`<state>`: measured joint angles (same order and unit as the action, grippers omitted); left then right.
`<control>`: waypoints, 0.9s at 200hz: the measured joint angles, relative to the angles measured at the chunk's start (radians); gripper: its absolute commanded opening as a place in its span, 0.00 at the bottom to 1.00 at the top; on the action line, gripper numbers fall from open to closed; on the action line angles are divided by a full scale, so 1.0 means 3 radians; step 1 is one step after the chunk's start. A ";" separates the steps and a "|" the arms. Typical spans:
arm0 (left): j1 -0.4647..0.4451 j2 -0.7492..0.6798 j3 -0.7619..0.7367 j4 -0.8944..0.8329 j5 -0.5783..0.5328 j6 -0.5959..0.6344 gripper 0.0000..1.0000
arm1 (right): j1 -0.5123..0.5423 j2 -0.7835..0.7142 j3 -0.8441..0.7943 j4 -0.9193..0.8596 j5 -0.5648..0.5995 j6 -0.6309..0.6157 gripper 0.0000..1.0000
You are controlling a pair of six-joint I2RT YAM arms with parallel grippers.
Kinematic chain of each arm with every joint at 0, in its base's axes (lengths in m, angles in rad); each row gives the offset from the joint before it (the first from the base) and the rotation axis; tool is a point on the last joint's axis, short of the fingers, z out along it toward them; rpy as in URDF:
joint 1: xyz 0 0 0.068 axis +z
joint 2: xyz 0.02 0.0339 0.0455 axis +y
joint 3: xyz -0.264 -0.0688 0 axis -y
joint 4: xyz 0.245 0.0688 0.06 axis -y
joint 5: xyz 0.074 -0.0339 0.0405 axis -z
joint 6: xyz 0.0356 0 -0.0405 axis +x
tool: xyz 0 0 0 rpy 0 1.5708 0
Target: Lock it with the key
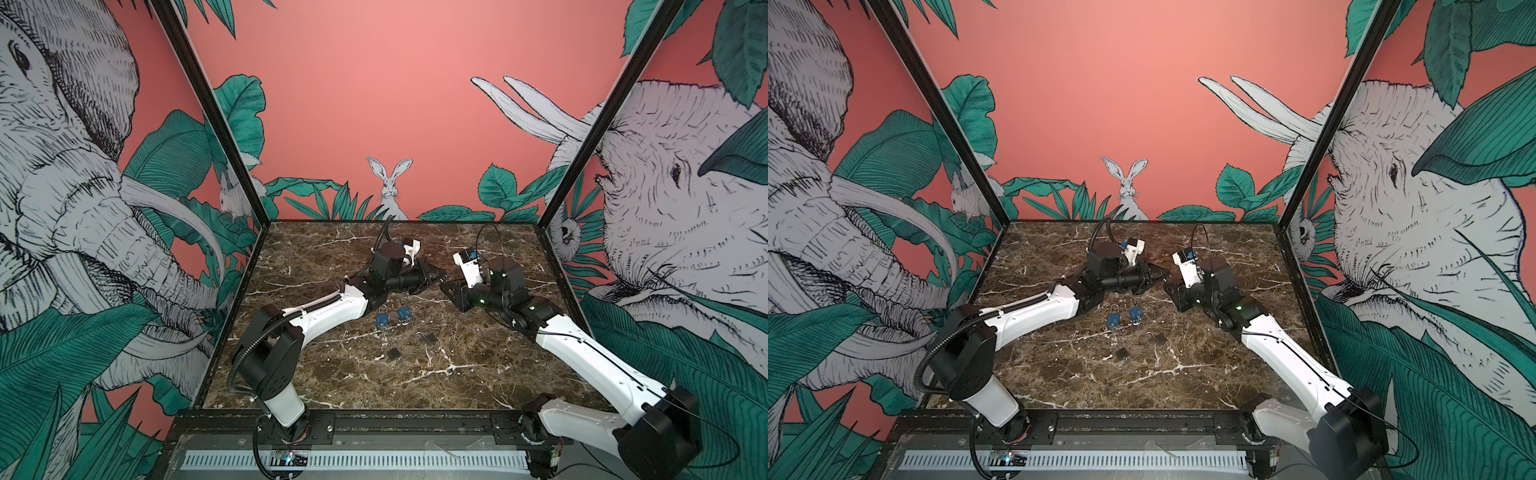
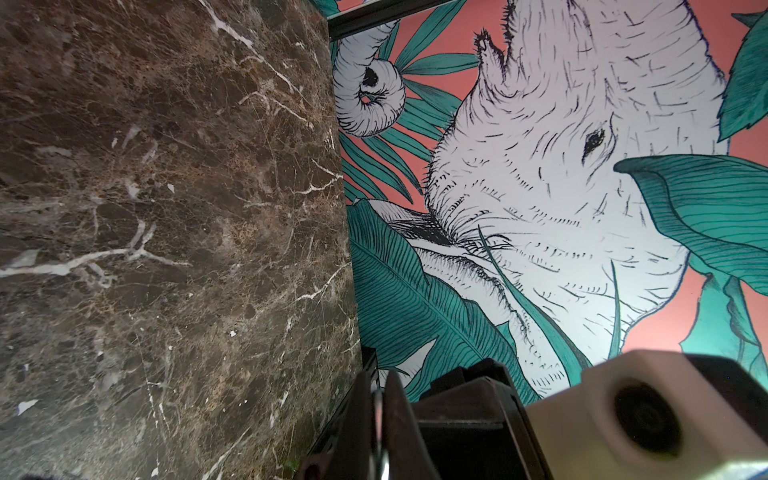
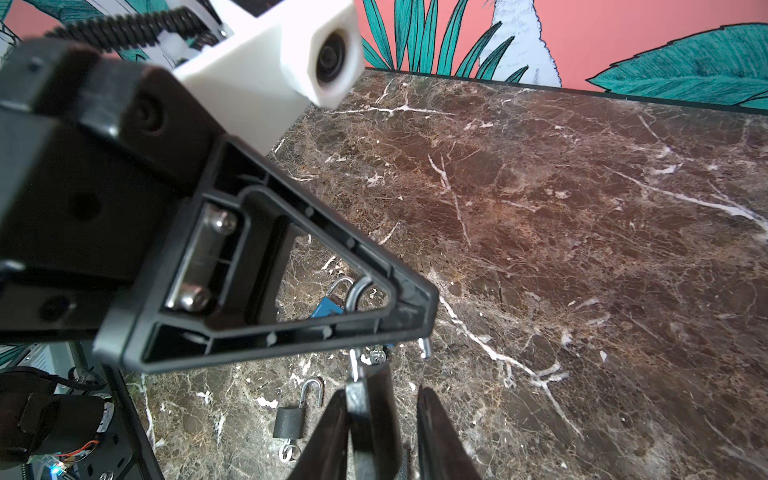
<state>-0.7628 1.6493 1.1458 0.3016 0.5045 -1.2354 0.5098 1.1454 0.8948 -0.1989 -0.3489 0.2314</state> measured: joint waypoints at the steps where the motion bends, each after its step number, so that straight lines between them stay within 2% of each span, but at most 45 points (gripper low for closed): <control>1: 0.0000 0.0000 0.0000 0.0000 0.0000 0.0000 0.00 | 0.0000 0.0000 0.0000 0.0000 0.0000 -0.0001 0.26; 57: 0.0001 0.0000 0.0000 0.0041 -0.0003 -0.0020 0.00 | 0.0000 0.0015 0.0000 0.0022 -0.0020 0.0000 0.18; 83: 0.0001 0.0001 0.0000 0.0039 0.0006 -0.0038 0.00 | 0.0010 0.0017 0.0003 0.0028 -0.0051 -0.0055 0.00; 152: 0.0001 -0.0003 0.0000 0.0074 0.0001 -0.0018 0.00 | 0.0009 0.0017 0.0113 -0.0142 -0.0048 -0.0060 0.00; 159: 0.0005 -0.0008 0.0000 0.0065 0.0003 0.0000 0.08 | 0.0009 0.0017 0.0142 -0.0198 -0.0051 -0.0062 0.00; 171: 0.0018 -0.0039 0.0000 0.0014 -0.0004 0.0074 0.29 | 0.0010 0.0017 0.0193 -0.0300 -0.0074 -0.0076 0.00; 180: 0.0025 -0.0085 0.0000 -0.0081 -0.0028 0.0146 0.37 | 0.0009 0.0015 0.0247 -0.0380 -0.0088 -0.0072 0.00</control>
<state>-0.7551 1.6238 1.1458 0.2771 0.4961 -1.1915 0.5125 1.1500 0.9688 -0.3130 -0.3752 0.2096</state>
